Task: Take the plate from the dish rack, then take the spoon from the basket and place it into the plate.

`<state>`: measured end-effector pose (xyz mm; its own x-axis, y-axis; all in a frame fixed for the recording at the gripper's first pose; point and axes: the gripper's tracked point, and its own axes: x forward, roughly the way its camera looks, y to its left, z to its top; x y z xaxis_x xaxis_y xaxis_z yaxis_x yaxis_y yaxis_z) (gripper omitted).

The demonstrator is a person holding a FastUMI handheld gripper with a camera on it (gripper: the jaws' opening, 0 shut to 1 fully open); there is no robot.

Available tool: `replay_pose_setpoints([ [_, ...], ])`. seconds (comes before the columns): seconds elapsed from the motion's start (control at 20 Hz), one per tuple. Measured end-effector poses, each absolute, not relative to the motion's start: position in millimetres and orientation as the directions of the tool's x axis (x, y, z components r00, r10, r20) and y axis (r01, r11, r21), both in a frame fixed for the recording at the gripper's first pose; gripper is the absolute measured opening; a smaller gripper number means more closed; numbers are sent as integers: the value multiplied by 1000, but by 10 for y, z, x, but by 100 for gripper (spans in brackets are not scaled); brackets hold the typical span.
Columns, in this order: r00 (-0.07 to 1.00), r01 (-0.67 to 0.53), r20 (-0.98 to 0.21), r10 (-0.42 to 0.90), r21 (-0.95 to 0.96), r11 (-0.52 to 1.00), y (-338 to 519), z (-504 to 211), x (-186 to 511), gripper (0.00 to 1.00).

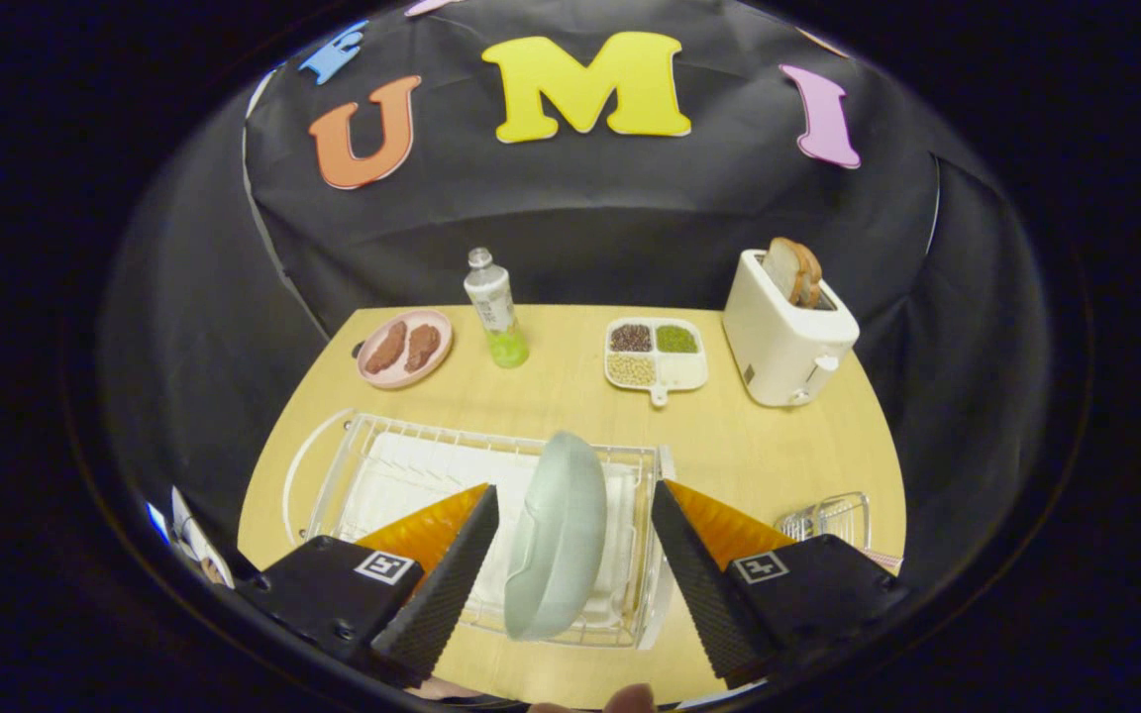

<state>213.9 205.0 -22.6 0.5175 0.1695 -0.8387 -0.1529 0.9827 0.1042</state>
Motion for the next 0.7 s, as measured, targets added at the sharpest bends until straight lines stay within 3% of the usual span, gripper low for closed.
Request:
replay_pose_setpoints([
  [0.35, 344, -67, -921, 186, 173, 983, 2208, -772, 2101, 94],
  [0.55, 272, -19, -946, 175, 177, 984, 2250, -867, 2032, 84],
  [0.7, 214, 22, -965, 148, 156, 987, 2260, -941, 1939, 71],
])
